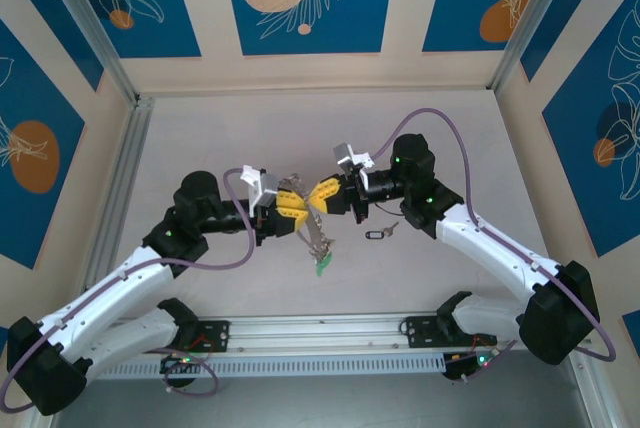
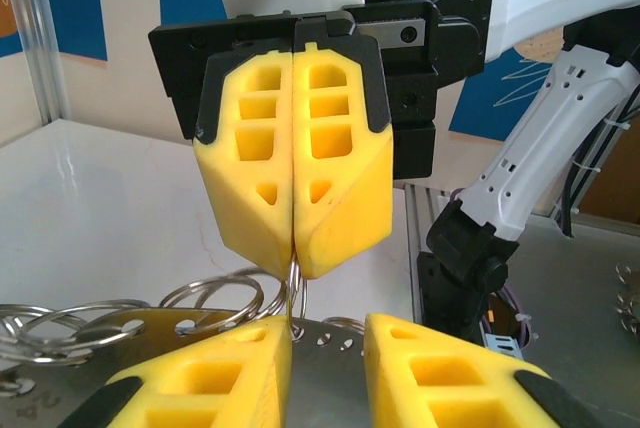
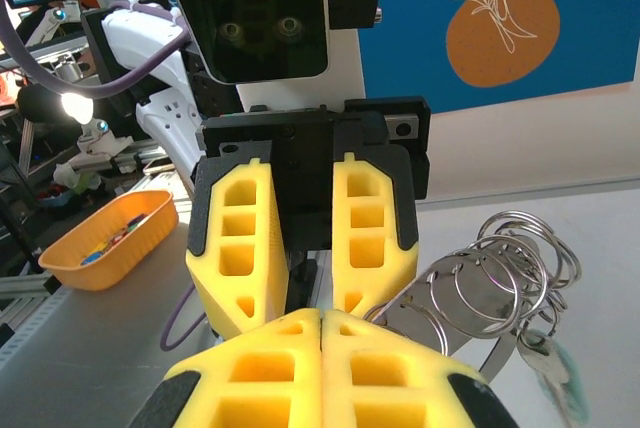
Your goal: Put the keys on the keyring
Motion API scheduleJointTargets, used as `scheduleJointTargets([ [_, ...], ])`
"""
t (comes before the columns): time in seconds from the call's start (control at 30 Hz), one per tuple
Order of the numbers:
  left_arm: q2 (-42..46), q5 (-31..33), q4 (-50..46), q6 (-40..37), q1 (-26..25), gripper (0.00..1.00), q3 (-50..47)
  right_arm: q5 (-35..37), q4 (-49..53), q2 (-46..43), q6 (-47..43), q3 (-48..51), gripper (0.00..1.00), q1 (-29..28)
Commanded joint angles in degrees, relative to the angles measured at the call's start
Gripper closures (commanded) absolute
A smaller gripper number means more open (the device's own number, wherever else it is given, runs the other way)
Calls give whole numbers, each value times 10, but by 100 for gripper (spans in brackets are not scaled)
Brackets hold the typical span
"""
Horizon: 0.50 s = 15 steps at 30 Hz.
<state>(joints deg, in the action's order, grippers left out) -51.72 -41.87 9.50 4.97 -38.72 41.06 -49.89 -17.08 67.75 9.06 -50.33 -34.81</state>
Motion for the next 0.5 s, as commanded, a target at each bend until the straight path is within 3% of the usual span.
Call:
scheduleJointTargets([
  [0.0, -10, 0, 28, -10, -9, 74, 19, -9, -36, 4, 11, 2, 100, -9],
  [0.27, -18, -1, 35, -9, -9, 82, 23, -6, -46, 8, 13, 4, 100, -13],
  [0.47, -20, 10, 48, -6, -8, 100, 20, -8, -50, 8, 13, 9, 100, -14],
])
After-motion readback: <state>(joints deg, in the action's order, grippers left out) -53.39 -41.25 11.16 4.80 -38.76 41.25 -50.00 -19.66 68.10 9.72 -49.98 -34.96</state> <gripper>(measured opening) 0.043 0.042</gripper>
